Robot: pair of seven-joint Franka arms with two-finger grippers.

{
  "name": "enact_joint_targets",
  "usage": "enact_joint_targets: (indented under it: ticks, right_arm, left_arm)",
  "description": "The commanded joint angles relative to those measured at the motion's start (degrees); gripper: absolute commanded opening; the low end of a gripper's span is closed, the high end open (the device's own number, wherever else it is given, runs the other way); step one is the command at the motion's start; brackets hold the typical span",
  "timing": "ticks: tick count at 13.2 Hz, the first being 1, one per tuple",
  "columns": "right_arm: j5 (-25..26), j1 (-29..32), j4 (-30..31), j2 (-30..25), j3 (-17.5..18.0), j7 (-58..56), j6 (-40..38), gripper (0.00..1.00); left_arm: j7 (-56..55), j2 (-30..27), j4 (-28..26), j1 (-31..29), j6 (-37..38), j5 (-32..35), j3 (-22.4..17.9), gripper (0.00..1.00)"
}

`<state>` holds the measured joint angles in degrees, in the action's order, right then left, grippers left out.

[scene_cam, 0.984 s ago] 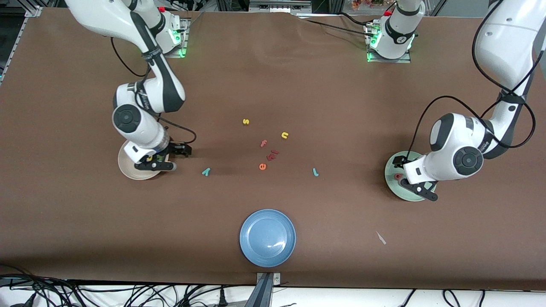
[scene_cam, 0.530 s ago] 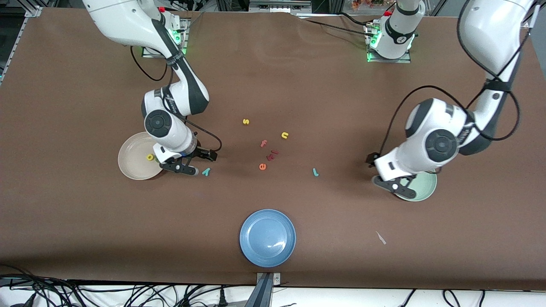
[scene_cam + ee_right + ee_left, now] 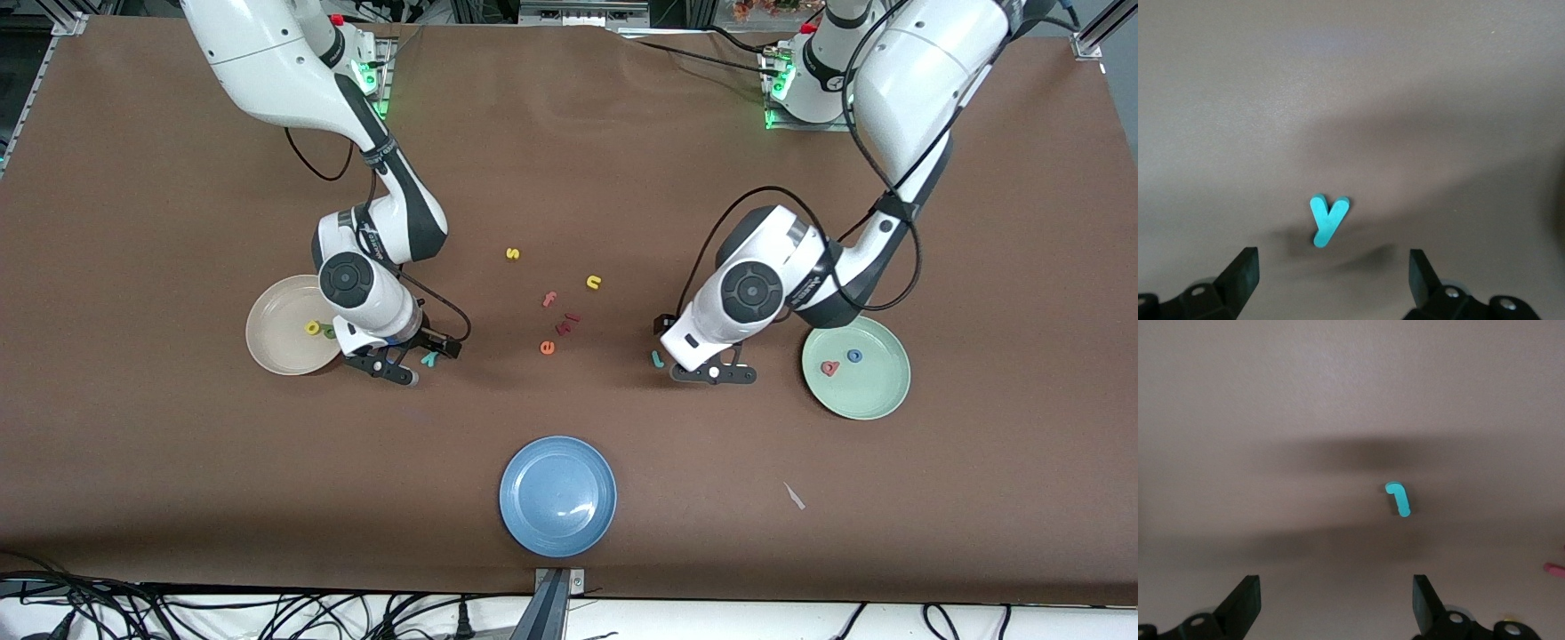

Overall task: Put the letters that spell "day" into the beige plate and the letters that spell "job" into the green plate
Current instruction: 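Reach the right gripper to cyan y while the left gripper reaches cyan l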

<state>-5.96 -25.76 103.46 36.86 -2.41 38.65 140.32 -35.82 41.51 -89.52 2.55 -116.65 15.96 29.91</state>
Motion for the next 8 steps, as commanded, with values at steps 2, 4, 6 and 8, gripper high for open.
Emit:
enact_joint_targets:
  ticks: [2,4,6,8]
  right_arm:
    - [-0.9,-0.4,-1.3,1.7,0.0,1.1,0.7,0.90]
    - [-0.9,-0.5,-1.3,1.8,0.0,1.0,0.7,0.76]
    - [-0.8,-0.5,-1.3,1.9,0.0,0.8,0.8,0.58]
    - [-0.8,-0.4,-1.3,1.9,0.0,0.4,0.7,0.36]
  left_arm:
    - [-1.1,1.9,2.5,-0.1,0.6,1.8,-0.9,1.00]
    - [-1.9,2.2,2.3,0.5,0.5,1.8,-1.0,1.00]
    - [-2.3,3.1,2.3,1.3,-1.4,1.5,-1.1,0.97]
    - [-5.3,4.7,1.6,1.5,-5.1,1.5,-1.0,0.77]
